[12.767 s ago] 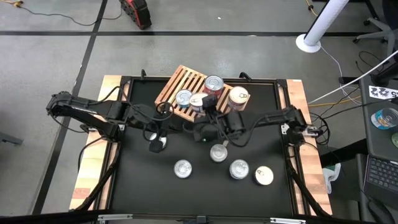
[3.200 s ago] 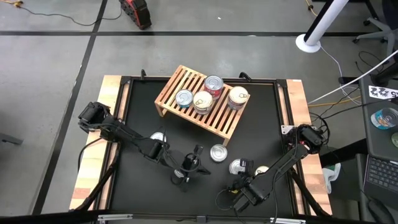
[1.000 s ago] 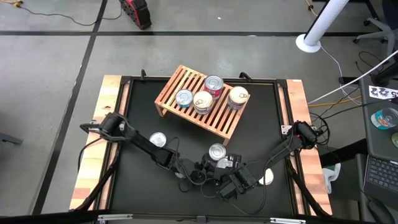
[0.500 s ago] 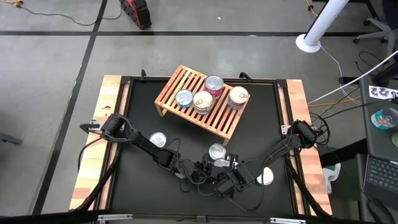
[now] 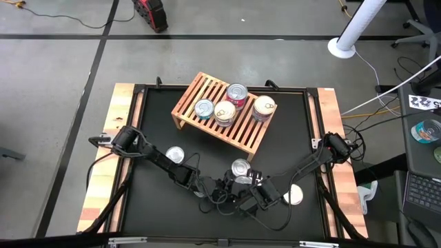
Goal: Stack canned seafood by type on shelf
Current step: Stack the yellow and blue tuna can on top of the yellow and blue tuna can on the shelf
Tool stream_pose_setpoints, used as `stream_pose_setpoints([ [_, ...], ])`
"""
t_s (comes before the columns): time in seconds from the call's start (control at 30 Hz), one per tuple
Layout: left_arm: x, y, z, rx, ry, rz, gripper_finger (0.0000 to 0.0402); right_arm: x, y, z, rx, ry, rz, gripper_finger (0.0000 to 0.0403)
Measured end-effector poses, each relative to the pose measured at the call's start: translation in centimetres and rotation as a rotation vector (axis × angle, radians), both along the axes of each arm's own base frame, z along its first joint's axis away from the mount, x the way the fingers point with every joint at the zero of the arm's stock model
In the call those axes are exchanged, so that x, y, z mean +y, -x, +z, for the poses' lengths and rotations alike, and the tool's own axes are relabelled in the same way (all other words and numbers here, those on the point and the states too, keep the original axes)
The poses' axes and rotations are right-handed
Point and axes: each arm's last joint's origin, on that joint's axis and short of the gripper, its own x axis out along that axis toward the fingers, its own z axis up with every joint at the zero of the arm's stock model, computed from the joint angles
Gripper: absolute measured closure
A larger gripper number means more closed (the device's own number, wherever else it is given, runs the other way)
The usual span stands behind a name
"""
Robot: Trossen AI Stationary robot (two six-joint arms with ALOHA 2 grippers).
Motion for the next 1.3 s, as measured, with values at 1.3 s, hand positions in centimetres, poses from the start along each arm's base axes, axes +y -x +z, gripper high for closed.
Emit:
stream_pose_setpoints([
  [1.3,-4.2,2.6,1.4,-0.097,-0.052,0.225,0.0276,0.8,-0.1,4.0,-0.06,-0.122,0.041,0.0265],
])
